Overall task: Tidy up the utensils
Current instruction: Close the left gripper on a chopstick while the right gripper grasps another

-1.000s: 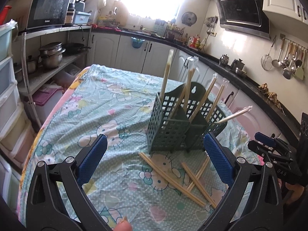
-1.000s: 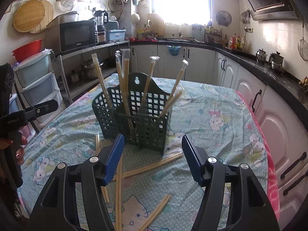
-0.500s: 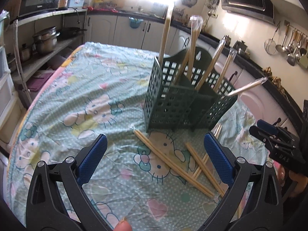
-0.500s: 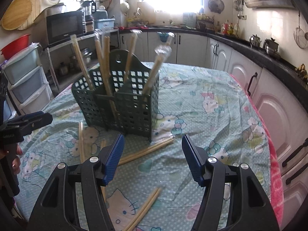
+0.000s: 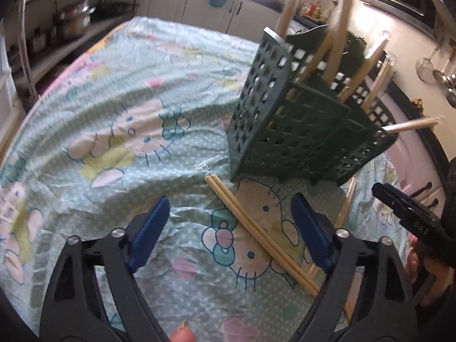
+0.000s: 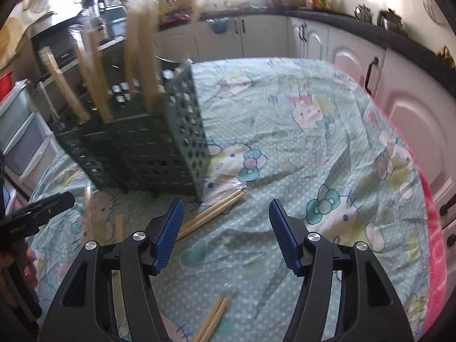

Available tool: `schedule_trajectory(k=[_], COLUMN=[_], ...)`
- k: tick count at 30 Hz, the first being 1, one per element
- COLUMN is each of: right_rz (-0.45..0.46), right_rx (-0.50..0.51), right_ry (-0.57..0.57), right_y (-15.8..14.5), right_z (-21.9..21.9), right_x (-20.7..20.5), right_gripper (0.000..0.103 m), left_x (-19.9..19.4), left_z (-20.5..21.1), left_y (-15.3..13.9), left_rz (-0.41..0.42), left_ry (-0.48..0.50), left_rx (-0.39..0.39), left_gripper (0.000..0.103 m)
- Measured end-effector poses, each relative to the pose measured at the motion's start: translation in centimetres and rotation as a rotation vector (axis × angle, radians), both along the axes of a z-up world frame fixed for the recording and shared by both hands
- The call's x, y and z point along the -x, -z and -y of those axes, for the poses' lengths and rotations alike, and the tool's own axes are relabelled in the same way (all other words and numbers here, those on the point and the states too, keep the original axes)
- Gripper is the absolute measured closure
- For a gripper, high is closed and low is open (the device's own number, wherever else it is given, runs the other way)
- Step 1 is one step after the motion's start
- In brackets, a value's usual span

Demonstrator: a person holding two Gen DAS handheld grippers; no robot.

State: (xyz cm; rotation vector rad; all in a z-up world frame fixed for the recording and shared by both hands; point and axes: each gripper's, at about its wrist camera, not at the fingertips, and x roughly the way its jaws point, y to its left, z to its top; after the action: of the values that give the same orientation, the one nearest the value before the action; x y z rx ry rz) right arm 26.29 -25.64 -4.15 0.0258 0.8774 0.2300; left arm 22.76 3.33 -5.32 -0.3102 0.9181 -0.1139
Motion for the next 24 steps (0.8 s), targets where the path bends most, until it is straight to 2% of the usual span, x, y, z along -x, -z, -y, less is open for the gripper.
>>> schedule_trajectory(k=[6, 14, 18, 24], right_rz=[-0.044, -0.098, -0.109, -0.124], right_rx=[-0.002, -0.001, 0.014, -0.028], right_ry=[0.024, 0.054, 0.049, 0.060], right_y=[1.6, 3.2, 3.3, 3.2], right_z=[-0.2, 0.1, 0.0, 0.8], right_x=[-1.9, -3.6, -3.8, -3.7], right_gripper=[0.050, 0.058, 0.064, 0.076], left_x=[-1.3, -1.9, -2.2, -2.4], left_z=[-0.1, 0.0, -0.5, -2.3], left_y=[1.2, 1.8, 1.9, 2.0], left_rz=[-0.056, -0.081, -0.094, -0.110], left_ry=[-0.027, -0.027, -0.035, -0.064], left_rx=[0.006, -0.049, -0.068, -0.008], left_gripper=[0.034, 0.041, 0.052, 0.073])
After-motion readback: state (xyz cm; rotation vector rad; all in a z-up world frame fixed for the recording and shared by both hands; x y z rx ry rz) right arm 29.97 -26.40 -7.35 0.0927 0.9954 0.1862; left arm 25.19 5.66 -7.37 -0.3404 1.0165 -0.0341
